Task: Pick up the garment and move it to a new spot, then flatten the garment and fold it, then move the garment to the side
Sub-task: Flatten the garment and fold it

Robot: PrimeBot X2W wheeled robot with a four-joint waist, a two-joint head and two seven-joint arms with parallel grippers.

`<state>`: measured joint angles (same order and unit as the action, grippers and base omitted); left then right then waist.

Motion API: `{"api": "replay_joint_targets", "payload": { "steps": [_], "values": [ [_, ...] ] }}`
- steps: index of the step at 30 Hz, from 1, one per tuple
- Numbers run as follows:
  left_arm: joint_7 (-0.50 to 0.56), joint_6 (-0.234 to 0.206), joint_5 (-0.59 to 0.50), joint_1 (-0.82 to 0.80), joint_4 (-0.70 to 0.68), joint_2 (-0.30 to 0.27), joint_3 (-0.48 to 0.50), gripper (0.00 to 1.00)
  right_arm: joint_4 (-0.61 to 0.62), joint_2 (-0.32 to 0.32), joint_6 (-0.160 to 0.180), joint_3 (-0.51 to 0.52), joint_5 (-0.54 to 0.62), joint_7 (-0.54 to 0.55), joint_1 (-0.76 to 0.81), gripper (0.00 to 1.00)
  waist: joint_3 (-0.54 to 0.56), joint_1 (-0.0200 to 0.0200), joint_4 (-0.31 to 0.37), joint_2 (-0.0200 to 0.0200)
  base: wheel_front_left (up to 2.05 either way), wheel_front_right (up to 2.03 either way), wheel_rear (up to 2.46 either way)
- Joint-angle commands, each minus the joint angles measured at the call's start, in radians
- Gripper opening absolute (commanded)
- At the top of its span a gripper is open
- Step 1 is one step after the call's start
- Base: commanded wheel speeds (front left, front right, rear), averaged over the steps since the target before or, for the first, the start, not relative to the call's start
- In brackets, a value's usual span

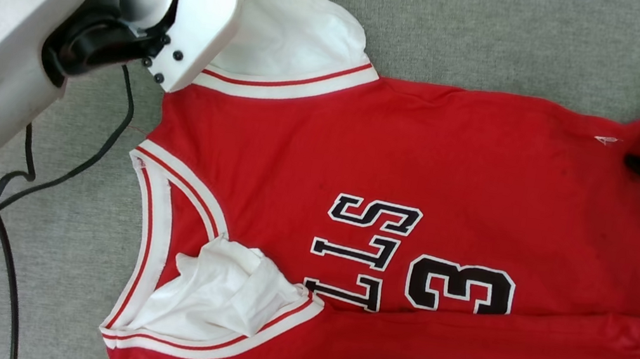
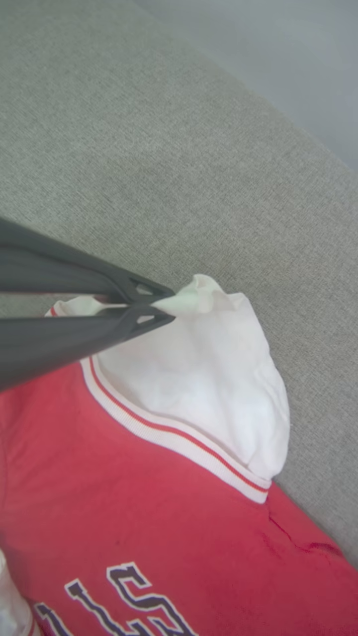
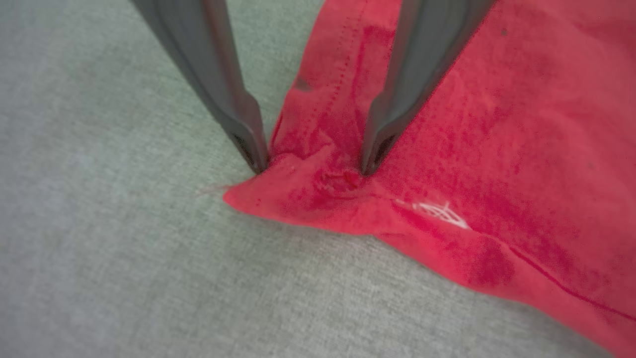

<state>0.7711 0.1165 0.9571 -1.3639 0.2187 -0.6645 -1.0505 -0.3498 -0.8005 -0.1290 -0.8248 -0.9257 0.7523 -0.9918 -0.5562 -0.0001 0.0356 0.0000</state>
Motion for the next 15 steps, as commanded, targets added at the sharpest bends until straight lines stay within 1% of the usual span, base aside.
{"api": "replay_joint_targets", "payload": {
  "steps": [1, 5, 10, 15],
  "values": [
    [-0.005, 0.004, 0.003, 0.011, 0.001, -0.004, 0.000, 0.00, -0.019, 0.041, -0.003, -0.047, -0.008, 0.003, 0.050, 0.00, 0.010, 0.0001, 0.002, 0.0000, 0.00, 0.00, 0.00],
    [-0.043, 0.005, 0.010, 0.040, -0.004, -0.020, 0.001, 0.00, -0.030, 0.018, -0.002, -0.053, -0.023, -0.088, 0.019, 0.00, 0.062, 0.0001, 0.009, 0.0000, 0.00, 0.00, 0.00],
    [-0.092, 0.007, 0.027, 0.104, -0.047, -0.056, -0.001, 0.00, -0.016, -0.016, -0.002, -0.082, -0.047, -0.196, 0.025, 0.00, 0.145, 0.0001, 0.012, 0.0000, 0.00, 0.00, 0.00],
    [-0.128, -0.014, 0.044, 0.188, -0.118, -0.110, -0.006, 0.00, 0.011, -0.058, -0.002, -0.119, -0.065, -0.296, 0.063, 0.00, 0.218, 0.0001, 0.009, 0.0000, 0.00, 0.00, 0.00]
  ]
}}
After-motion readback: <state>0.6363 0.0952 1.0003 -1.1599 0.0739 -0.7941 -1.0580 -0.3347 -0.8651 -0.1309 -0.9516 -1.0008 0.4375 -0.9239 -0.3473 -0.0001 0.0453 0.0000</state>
